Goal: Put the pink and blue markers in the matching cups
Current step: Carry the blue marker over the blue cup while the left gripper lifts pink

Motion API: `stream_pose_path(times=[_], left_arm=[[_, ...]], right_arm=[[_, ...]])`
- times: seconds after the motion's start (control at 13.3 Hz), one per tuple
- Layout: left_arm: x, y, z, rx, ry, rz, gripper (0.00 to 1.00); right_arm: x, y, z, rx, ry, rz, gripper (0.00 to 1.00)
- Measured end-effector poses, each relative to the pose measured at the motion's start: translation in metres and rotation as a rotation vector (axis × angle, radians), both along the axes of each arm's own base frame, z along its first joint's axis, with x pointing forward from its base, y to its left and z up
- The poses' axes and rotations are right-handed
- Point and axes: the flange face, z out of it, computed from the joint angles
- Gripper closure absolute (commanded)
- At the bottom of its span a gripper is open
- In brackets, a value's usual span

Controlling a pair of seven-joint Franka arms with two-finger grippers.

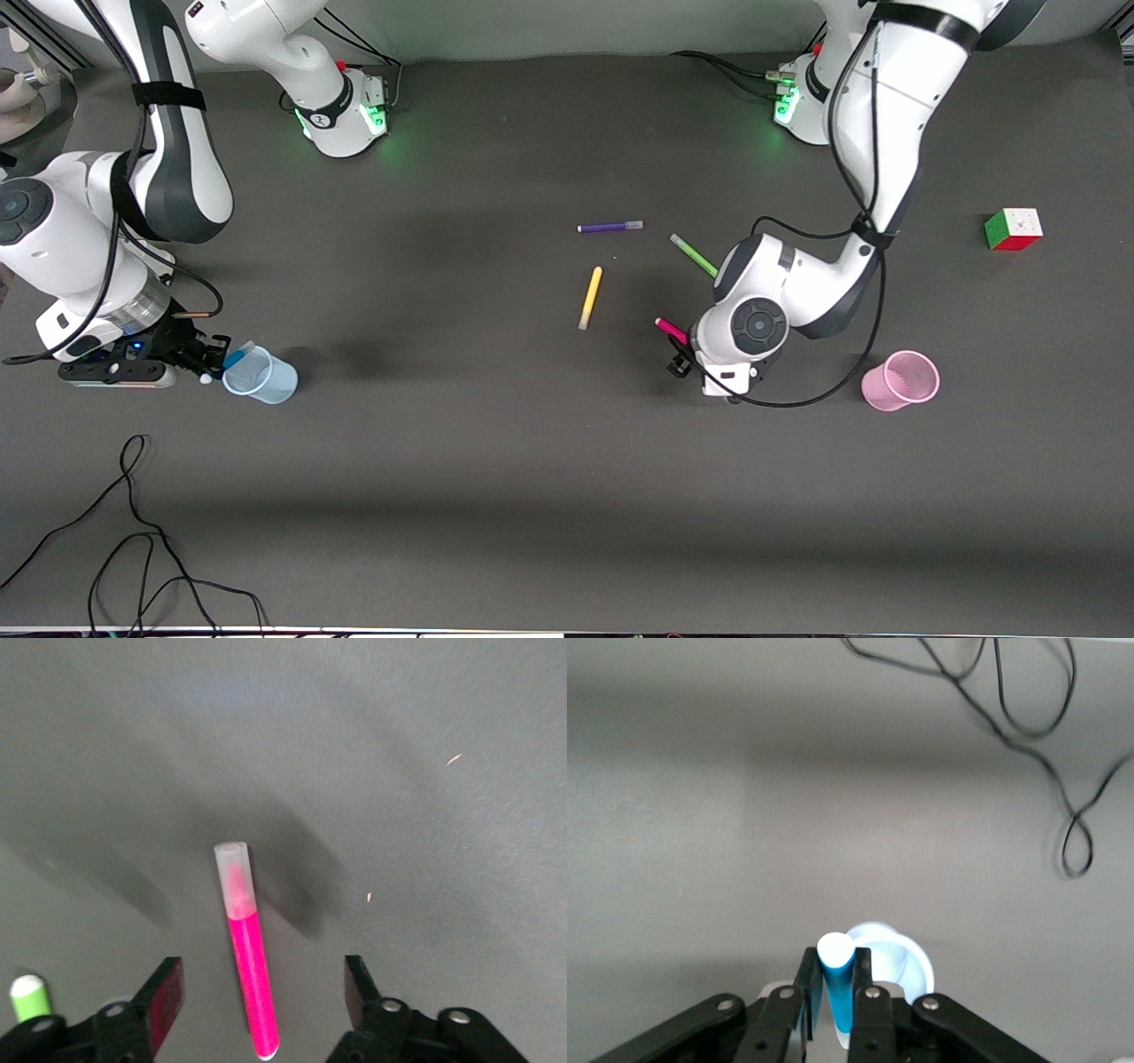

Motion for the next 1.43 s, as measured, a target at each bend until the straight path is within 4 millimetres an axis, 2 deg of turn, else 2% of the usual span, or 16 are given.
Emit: stream_pose_path(times=[0.08,0.23,0.38,0.68,0.83,0.98,1.13,1.2,1.35,1.43], left_arm=[[-0.002,-0.002,-0.008,-0.002,0.001,0.002,0.39],[-0.006,-0.006,-0.019,-0.003,0.002,0.009,0.7],[-0.005,-0.007,-0.018,-0.004,-0.003,0.014,0.99],[-0.005,-0.007,-0.014,-0.004,-0.004,0.014,1.0],[-0.004,-0.005,-0.014,-0.001,-0.002,0.016,1.0],[0.004,0.001,-0.003,0.015,0.026,0.019,1.0],[0.027,0.026,0.035,0.042,0.094,0.002,1.0],[0.043,0.048,0.063,0.037,0.132,-0.012,1.0],[0.073,0.11,0.118,-0.054,0.196,-0.022,1.0],[0.084,0.146,0.139,-0.12,0.22,-0.019,1.0]], right_arm=[[0.001,-0.003,-0.003,-0.018,-0.022,0.034,1.0],[0.004,-0.014,-0.008,-0.05,-0.052,0.063,1.0],[0.003,-0.027,-0.021,-0.074,-0.07,0.063,1.0],[-0.011,-0.031,-0.053,-0.088,-0.08,0.061,1.0],[-0.013,-0.032,-0.057,-0.081,-0.074,0.052,1.0],[-0.013,-0.031,-0.059,-0.067,-0.074,0.039,0.96],[-0.013,-0.03,-0.061,-0.058,-0.073,0.028,0.53],[-0.013,-0.03,-0.062,-0.057,-0.072,0.028,0.01],[-0.013,-0.029,-0.063,-0.058,-0.07,0.028,0.0],[-0.013,-0.029,-0.063,-0.058,-0.07,0.028,0.0]])
